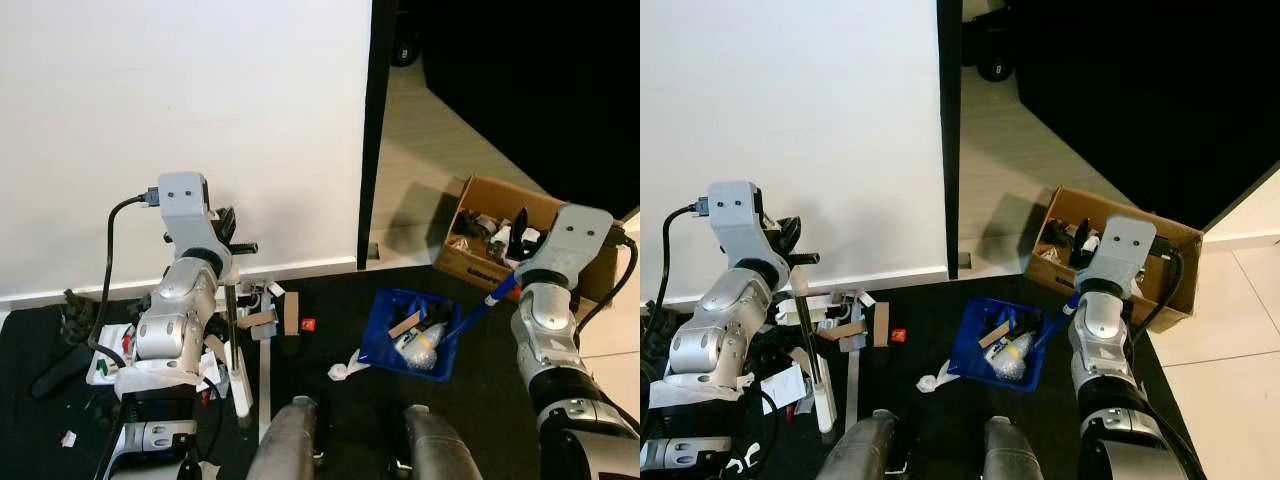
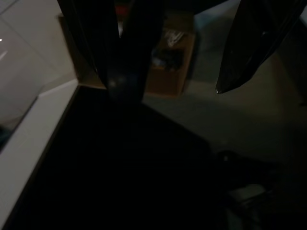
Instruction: Sweep floor
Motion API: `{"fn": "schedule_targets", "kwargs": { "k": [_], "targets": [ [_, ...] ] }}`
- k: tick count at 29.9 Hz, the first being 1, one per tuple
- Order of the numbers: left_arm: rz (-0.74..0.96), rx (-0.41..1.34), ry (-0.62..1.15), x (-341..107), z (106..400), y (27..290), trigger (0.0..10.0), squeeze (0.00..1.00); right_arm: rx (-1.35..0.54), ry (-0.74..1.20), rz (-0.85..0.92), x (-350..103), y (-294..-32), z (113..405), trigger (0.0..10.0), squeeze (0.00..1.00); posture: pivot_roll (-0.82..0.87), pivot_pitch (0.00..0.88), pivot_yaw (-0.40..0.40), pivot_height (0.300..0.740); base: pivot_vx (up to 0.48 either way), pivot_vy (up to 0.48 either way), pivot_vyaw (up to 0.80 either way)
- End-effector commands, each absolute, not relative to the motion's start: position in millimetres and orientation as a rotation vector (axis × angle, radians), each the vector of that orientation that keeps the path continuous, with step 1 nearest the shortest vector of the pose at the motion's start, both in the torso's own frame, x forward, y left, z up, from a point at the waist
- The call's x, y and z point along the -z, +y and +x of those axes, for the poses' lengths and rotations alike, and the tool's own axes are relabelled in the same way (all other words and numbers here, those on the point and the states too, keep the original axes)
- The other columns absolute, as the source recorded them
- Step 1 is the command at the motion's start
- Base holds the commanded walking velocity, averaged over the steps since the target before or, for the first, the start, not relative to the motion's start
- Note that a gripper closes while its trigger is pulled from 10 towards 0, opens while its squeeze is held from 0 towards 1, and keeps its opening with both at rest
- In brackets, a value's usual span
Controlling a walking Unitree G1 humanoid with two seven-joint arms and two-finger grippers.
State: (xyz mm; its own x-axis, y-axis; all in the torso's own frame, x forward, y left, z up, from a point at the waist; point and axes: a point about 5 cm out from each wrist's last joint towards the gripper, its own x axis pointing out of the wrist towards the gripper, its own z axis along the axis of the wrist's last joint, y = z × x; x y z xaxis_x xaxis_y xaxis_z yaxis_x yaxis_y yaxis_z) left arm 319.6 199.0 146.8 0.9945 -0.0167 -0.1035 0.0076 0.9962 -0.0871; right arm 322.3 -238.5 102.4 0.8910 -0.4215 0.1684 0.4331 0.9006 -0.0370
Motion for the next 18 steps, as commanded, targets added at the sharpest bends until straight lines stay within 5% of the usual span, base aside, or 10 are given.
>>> {"fn": "schedule_targets", "kwargs": {
  "k": [1,14,18],
  "targets": [
    [-0.064,0.005,0.105,-145.1,320.3,200.0,10.0,0.00,0.477,-0.174,-0.103,-104.9,-244.9,318.5,10.0,0.00,0.02,0.174,0.054,0.740,0.000,0.000,0.00],
    [-0.062,0.012,0.106,-143.9,322.7,199.3,10.0,0.00,0.560,-0.205,-0.147,-113.7,-256.3,314.1,10.0,0.00,0.01,0.163,0.057,0.740,0.000,0.000,0.00],
    [-0.060,0.011,0.106,-143.5,323.1,199.8,10.0,0.00,0.458,-0.261,-0.074,-125.3,-245.8,319.0,10.0,0.00,0.01,0.163,0.058,0.740,0.000,0.000,0.00]
  ]
}}
